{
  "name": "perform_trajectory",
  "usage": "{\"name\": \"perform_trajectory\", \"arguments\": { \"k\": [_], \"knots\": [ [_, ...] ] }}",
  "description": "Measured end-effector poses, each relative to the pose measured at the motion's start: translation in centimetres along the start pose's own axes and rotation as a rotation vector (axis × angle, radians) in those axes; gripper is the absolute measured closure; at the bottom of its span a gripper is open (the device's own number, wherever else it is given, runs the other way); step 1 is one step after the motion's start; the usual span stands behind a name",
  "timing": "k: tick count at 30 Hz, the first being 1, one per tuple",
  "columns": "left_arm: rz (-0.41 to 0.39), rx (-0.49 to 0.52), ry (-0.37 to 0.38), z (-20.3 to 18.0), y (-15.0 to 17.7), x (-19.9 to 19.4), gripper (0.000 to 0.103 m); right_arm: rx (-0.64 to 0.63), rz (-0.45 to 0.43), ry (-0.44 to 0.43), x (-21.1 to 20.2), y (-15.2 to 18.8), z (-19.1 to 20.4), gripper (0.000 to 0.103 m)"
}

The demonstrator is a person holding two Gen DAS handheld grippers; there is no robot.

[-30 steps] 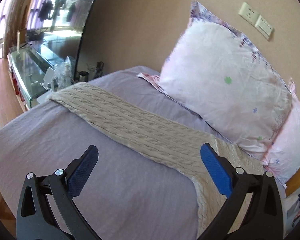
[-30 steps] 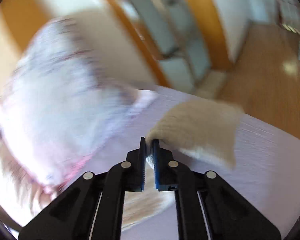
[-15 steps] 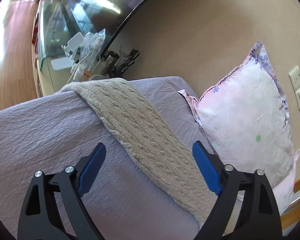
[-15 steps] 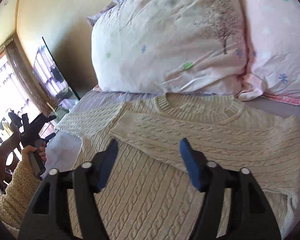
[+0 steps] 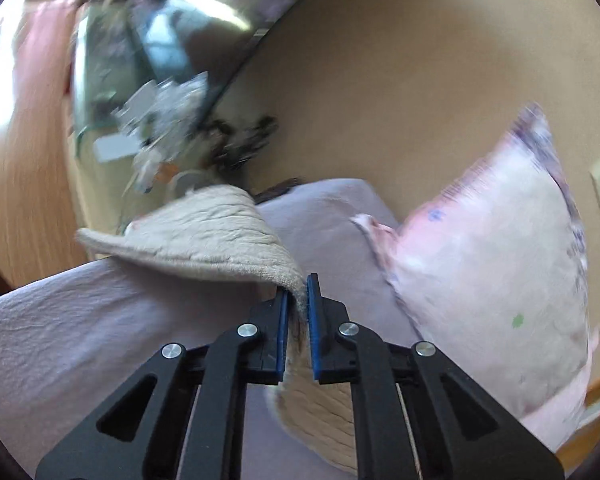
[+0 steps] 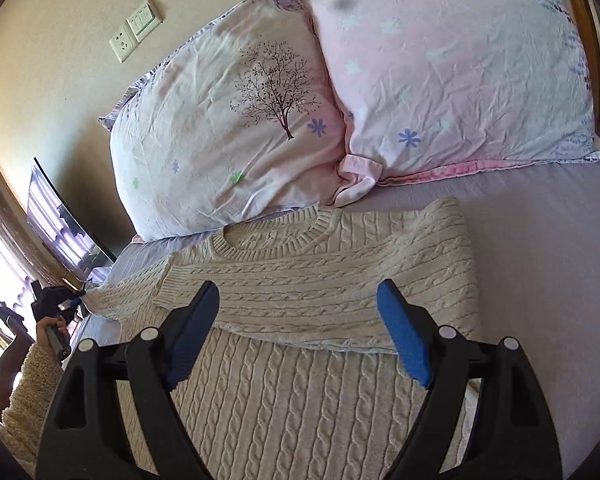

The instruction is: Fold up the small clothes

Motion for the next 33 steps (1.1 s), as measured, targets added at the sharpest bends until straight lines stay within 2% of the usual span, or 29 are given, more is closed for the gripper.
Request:
{"name": "perform_trajectory", "arguments": {
  "k": [2,3,5,6,7,8,10,12,13,15,16,17,19,21,24,25,26,27,28,30,32,33],
  "knots": [
    [0.019,0.238,0.111,-8.0,3.0,-0.5,0.095,0.012,-0.017,0.002,-0.1,-0.4,-0.1,0.022],
    [0.045,0.371,0.183,-12.4,5.6,-0.7,0.095,0.023,-0.021,-0.001,0.0,-0.5,-0.2,0.022],
    [0.124,0.610,0.321,-19.7,12.4,-0.9,0.095,0.043,-0.013,-0.012,0.6,-0.6,-0.2,0.022],
    [0.188,0.715,0.381,-22.7,16.5,-0.8,0.095,0.050,0.000,-0.019,1.1,-0.4,-0.2,0.022],
    [0.261,0.796,0.428,-24.7,20.5,-0.4,0.095,0.058,0.019,-0.027,1.7,-0.3,-0.3,0.022],
    [0.344,0.863,0.466,-26.2,24.5,0.3,0.090,0.071,0.042,-0.029,2.4,-0.1,-0.5,0.022],
    [0.500,0.971,0.487,-27.2,31.0,1.6,0.086,0.117,0.096,-0.034,3.7,0.3,-1.5,0.022],
    [0.555,1.048,0.472,-26.8,34.2,1.7,0.087,0.176,0.138,-0.046,4.4,0.7,-2.9,0.029],
    [0.551,1.061,0.475,-26.2,34.5,1.2,0.086,0.201,0.153,-0.045,4.7,0.8,-3.6,0.031],
    [0.524,1.030,0.483,-24.8,33.2,-0.2,0.067,0.235,0.173,-0.028,5.2,0.9,-4.9,0.039],
    [0.501,0.991,0.483,-24.0,32.1,-0.9,0.046,0.249,0.183,-0.017,5.5,1.0,-5.3,0.041],
    [0.471,0.948,0.481,-22.9,30.7,-1.7,0.038,0.264,0.191,-0.016,5.9,1.1,-5.7,0.046],
    [0.427,0.895,0.450,-20.7,28.2,-2.8,0.037,0.287,0.202,-0.019,6.8,0.9,-6.0,0.049],
    [0.397,0.847,0.389,-18.5,26.0,-3.6,0.037,0.303,0.199,-0.005,7.6,0.5,-6.2,0.052],
    [0.395,0.754,0.315,-14.5,23.9,-4.5,0.034,0.328,0.206,0.013,9.5,-0.2,-6.5,0.055],
    [0.402,0.719,0.303,-13.4,23.6,-4.8,0.034,0.333,0.212,0.021,10.2,-0.3,-6.5,0.060],
    [0.410,0.683,0.293,-12.5,23.4,-4.8,0.034,0.320,0.207,0.041,10.6,-0.4,-6.5,0.080],
    [0.418,0.653,0.282,-11.6,23.1,-4.8,0.034,0.296,0.196,0.052,10.7,-0.5,-6.3,0.088],
    [0.427,0.627,0.276,-10.5,23.0,-5.0,0.034,0.281,0.170,0.042,10.3,-0.6,-6.1,0.091],
    [0.440,0.598,0.265,-9.3,23.3,-5.1,0.033,0.264,0.135,0.034,9.4,-0.8,-6.1,0.093],
    [0.450,0.584,0.264,-8.4,23.7,-5.3,0.033,0.236,0.123,0.093,9.0,-1.1,-5.9,0.093],
    [0.457,0.574,0.268,-8.1,23.8,-5.4,0.033,0.227,0.121,0.128,8.9,-1.4,-6.0,0.087]
  ]
}}
Point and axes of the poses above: each gripper's, at about its wrist camera, not at the fingertips, and x roughly the way its jaws point, z to its left, y to its underside, the point moved 3 cm from there along x, roughly the way its jaws point, and after that the axes turned 4 degrees about y, right-handed, at the moved point
